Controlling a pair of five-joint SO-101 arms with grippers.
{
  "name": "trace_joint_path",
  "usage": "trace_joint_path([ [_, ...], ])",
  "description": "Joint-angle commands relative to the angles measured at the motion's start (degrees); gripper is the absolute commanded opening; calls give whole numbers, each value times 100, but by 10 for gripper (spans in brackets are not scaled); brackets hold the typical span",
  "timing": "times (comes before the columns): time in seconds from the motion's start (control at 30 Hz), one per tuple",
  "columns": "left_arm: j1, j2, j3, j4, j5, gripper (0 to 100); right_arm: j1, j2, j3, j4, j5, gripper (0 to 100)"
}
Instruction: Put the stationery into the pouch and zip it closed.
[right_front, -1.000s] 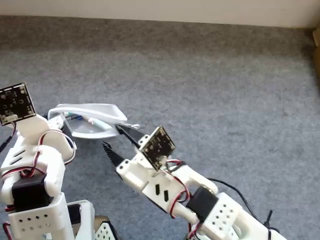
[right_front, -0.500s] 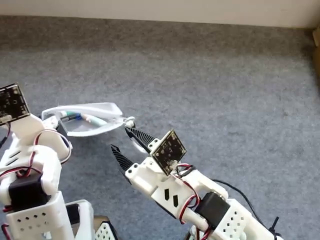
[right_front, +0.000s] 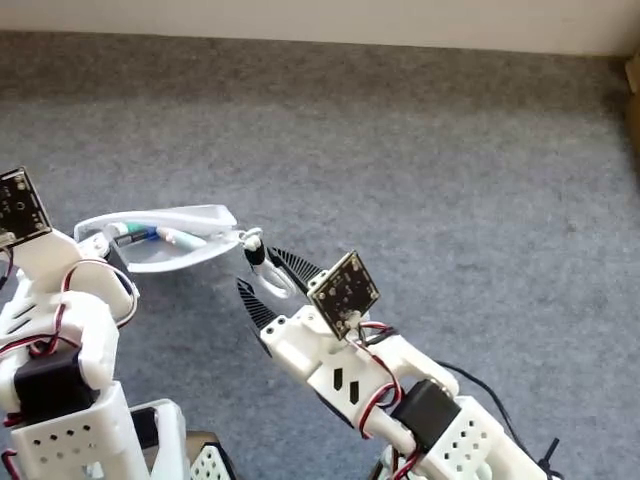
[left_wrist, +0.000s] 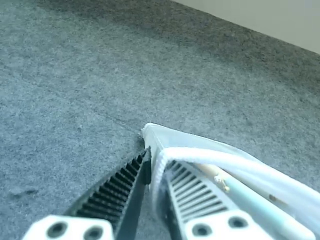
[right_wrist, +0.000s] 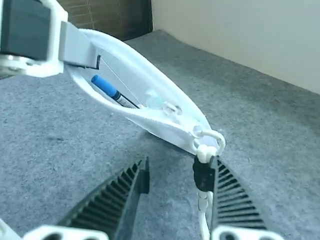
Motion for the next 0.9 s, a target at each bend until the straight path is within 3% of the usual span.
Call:
trace_joint_path([
  [0.0, -110, -145, -57, -132, 44, 17, 110, -84, 110, -453, -18, 180],
  [0.2, -110, -154, -57, -123, 53, 17, 110, -84, 611, -1174, -18, 180],
  [0.47, -110, -154, -57, -123, 53, 17, 119, -4, 620, -1209, -44, 180],
  [0.87, -119, -154, -57, -123, 53, 17, 365, 1710, 426, -2114, -62, 181],
])
